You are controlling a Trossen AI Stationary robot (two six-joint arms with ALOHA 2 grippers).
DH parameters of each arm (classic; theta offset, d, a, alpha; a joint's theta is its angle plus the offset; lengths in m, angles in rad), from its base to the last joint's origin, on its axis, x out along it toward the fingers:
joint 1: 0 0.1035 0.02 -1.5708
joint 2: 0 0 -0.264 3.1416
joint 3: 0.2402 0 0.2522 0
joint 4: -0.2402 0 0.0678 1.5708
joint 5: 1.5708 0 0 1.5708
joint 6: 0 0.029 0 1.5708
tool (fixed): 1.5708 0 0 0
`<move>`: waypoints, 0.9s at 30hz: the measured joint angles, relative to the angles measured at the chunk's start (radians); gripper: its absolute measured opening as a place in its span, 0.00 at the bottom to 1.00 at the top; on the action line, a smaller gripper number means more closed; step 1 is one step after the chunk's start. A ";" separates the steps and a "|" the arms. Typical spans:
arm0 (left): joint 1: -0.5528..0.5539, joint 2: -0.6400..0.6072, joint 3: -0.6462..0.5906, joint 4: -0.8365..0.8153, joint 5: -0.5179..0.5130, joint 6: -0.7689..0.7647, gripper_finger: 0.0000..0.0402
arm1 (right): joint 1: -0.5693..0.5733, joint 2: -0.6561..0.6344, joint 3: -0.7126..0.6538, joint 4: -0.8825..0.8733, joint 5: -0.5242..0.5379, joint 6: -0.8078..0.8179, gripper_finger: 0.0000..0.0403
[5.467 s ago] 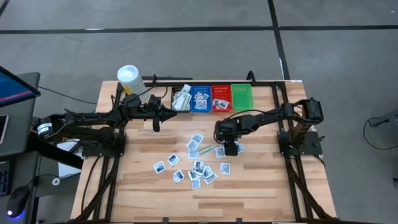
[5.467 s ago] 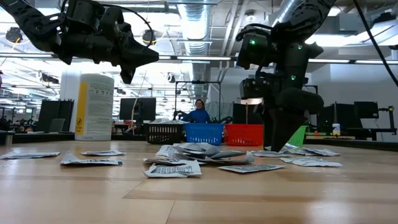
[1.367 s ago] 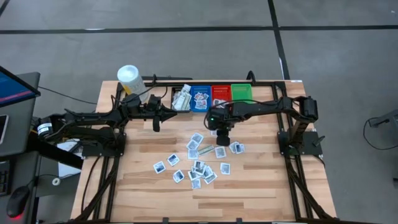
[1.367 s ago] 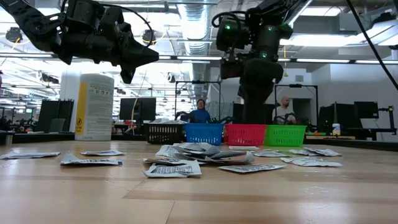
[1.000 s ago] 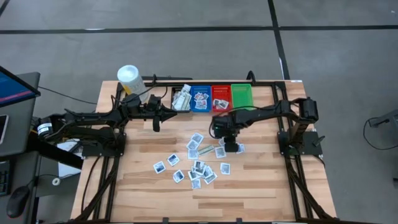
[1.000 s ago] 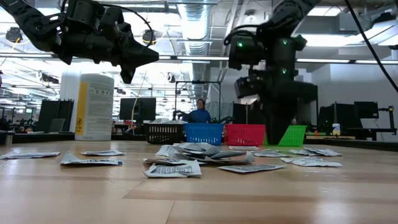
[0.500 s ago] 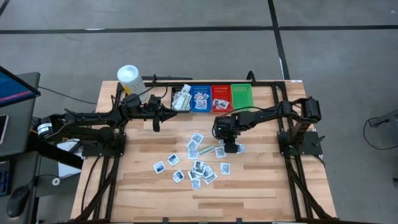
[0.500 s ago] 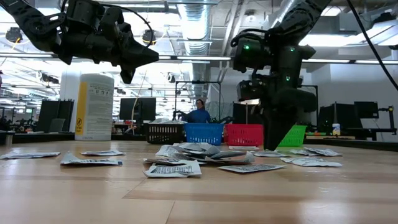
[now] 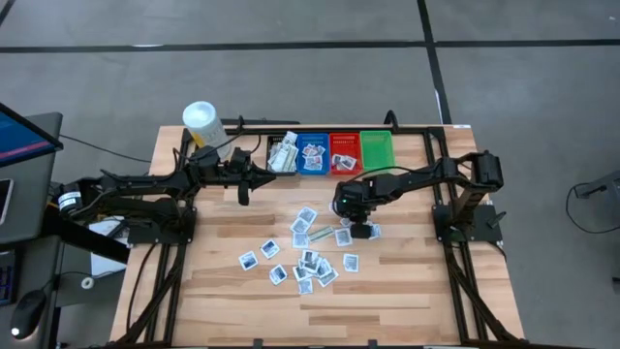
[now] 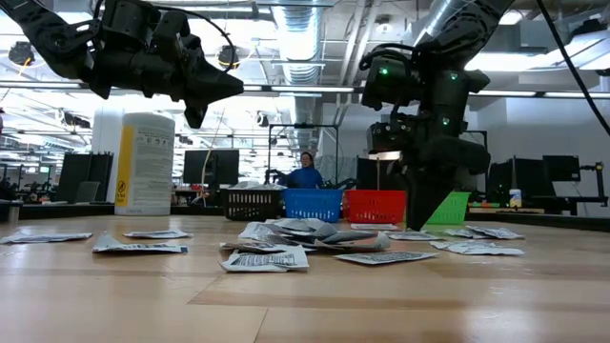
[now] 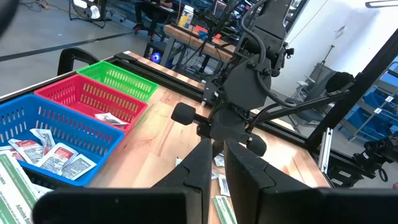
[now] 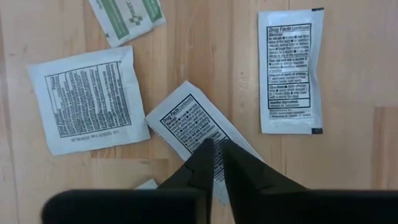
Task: Pick & Place First Aid Supplies
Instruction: Put the orange ointment pack in the blue bin
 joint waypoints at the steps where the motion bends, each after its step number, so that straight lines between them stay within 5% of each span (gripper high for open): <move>1: 0.000 0.000 0.000 0.000 0.000 0.000 0.11 | 0.000 0.000 0.000 0.000 0.000 0.000 0.04; 14: 0.000 0.000 0.000 0.000 0.000 0.000 0.11 | 0.000 0.002 0.011 -0.011 0.000 0.065 0.03; 27: 0.000 0.000 0.000 0.000 0.000 0.000 0.11 | 0.027 0.003 0.020 0.002 0.041 0.008 0.32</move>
